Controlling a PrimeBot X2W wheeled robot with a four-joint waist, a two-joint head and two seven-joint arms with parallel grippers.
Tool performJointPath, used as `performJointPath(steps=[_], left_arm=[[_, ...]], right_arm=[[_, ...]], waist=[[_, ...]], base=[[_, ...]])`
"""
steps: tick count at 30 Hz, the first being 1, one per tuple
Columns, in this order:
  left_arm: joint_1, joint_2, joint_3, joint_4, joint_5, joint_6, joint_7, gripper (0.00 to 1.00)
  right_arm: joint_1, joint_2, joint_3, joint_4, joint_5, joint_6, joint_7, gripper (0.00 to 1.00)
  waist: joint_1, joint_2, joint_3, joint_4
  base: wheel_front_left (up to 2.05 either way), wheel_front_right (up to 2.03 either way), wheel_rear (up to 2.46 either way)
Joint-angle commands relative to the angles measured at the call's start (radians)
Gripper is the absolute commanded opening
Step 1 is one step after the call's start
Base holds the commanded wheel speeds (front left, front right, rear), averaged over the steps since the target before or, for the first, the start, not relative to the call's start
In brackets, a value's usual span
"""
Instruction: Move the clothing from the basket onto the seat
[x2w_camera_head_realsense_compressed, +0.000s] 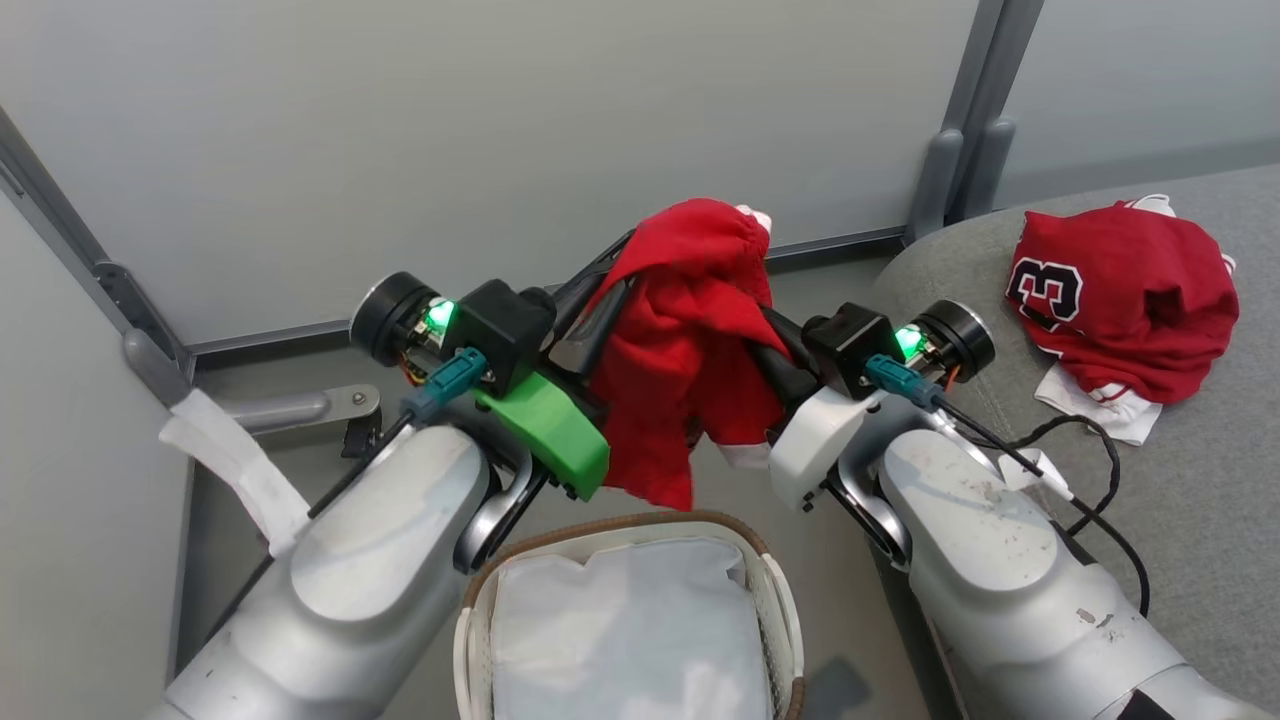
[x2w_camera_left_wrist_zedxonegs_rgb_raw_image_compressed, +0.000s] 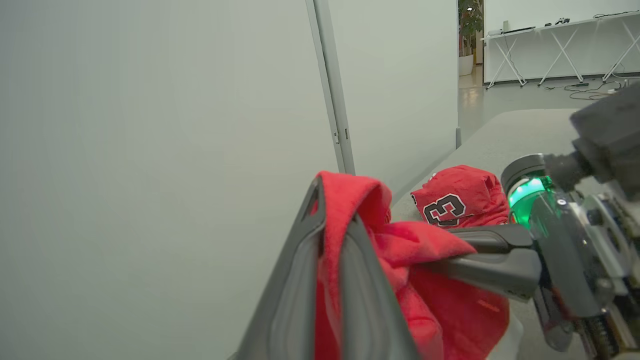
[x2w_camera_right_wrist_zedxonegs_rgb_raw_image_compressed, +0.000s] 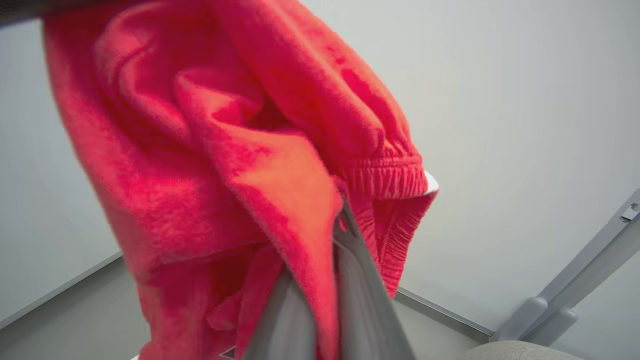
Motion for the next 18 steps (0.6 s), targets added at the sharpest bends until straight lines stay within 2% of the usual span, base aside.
performJointPath(steps=[1,10,18], left_arm=[[0.035,-0.005,0.004,0.008,-0.008,0.006,-0.006,1.00],[0.192,-0.022,0.075,0.033,-0.029,0.031,-0.015,1.00],[0.328,-0.046,0.173,0.025,0.033,0.014,-0.014,1.00]], right_arm=[[-0.006,-0.007,-0.018,-0.007,-0.011,-0.001,0.000,0.00],[0.007,-0.042,-0.160,-0.048,-0.071,-0.001,0.000,0.00],[0.031,-0.052,-0.228,-0.069,-0.104,-0.001,0.000,0.00]], waist=[[0.0001,0.0000,0.001,0.001],[0.0001,0.0000,0.017,-0.010],[0.0001,0.0000,0.038,-0.048]], base=[[0.00,0.00,0.00],[0.00,0.00,0.00],[0.00,0.00,0.00]])
